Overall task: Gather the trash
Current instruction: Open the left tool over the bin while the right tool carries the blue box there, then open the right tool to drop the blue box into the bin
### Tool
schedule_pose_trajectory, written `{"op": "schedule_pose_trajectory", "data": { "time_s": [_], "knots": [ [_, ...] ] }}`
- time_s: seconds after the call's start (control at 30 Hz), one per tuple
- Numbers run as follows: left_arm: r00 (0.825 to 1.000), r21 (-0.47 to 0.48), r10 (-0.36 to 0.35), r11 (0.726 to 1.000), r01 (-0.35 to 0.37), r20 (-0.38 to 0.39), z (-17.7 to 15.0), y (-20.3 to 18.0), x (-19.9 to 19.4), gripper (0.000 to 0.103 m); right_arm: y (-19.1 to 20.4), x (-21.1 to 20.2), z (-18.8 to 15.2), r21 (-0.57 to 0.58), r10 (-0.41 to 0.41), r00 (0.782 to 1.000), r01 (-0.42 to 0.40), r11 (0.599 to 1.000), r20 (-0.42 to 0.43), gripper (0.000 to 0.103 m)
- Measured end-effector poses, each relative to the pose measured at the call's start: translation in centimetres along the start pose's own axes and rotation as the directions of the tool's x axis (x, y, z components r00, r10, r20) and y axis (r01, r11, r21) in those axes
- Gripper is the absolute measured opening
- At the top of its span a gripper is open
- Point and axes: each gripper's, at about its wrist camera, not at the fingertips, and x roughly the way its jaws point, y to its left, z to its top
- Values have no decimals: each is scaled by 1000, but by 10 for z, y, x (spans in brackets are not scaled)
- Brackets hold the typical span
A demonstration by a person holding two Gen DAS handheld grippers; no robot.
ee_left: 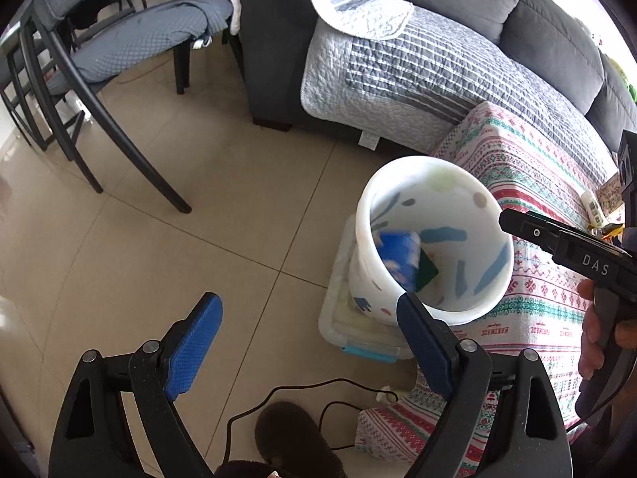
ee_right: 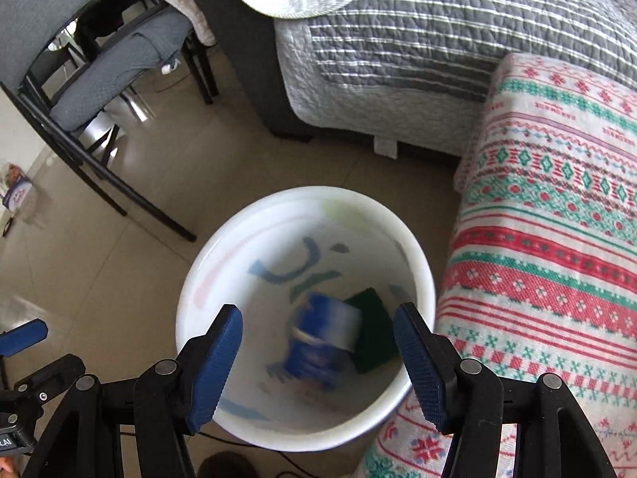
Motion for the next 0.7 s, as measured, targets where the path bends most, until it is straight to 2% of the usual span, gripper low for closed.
{"op": "schedule_pose_trajectory", "data": {
  "time_s": [0.03, 0.1, 0.17, 0.33, 0.6, 0.7],
  "knots": [
    [1000, 0, 1, 1000, -1, -2, 0, 0, 1, 91, 0, 0, 0, 0, -6, 1000, 6, 1000, 2, 74],
    [1000, -1, 3, 1000, -3, -2, 0, -1, 1, 91, 0, -4, -1, 0, -16, 1000, 16, 1000, 19, 95],
    [1000, 0, 0, 1000, 0, -1, 1, -3, 0, 91, 0, -10, 0, -5, -29, 998, 29, 1000, 47, 102],
    [1000, 8, -7, 1000, 7, 6, 2, -10, -4, 91, -10, -35, 0, 15, -94, 988, 93, 996, 123, 103],
    [999, 45, -34, 998, 33, 16, 4, -37, -13, 91, -38, -78, -7, 33, -166, 971, 163, 986, 170, 103],
    [999, 65, -51, 997, 49, 19, 4, -54, -18, 91, -50, -96, -14, 23, -189, 969, 188, 982, 159, 103]
  ]
}}
